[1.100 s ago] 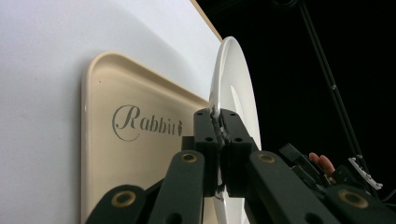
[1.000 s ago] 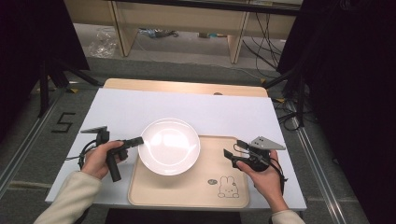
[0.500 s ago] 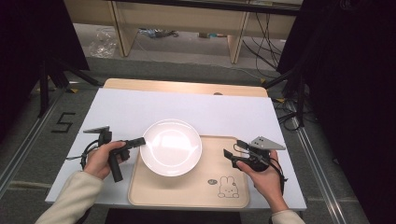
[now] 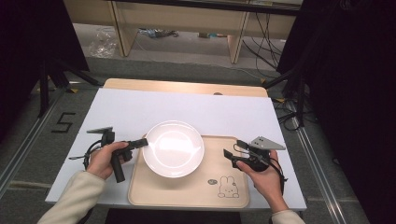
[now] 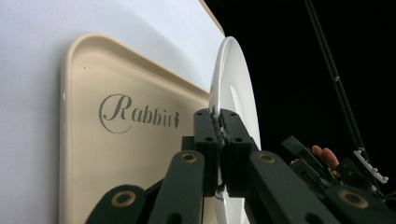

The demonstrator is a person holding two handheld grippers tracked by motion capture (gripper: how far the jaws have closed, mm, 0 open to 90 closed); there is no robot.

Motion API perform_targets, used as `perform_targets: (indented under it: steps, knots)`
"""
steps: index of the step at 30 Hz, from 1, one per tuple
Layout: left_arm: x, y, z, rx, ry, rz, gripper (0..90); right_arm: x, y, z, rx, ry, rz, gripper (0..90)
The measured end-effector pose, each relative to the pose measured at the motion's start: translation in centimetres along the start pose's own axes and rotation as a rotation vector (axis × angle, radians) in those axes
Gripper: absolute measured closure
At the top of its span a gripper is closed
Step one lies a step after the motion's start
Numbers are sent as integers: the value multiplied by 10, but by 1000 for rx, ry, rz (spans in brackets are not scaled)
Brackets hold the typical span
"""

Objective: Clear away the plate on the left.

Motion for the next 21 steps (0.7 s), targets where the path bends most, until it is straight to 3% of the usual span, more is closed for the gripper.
perform_targets:
  steps: [1,2,21]
  knots:
    - [-1,0,1,2,-15,11,863,0,0,0,3,1,-1,306]
    - [-1,0,0,0,4,-1,863,0,0,0,2,1,-1,306]
    - [-9,5,6,7,36,-39,861,-1,-1,0,5,3,-13,306]
Point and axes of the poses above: each handheld gripper's, and its own axes: x roughly backward along the jaws, z roughly out of its underside, y roughly to its left, the point moved 1 cm from there along -x, roughly forward along the jaws, and after that the axes turned 4 degrees about z, right-handed, at the moved point
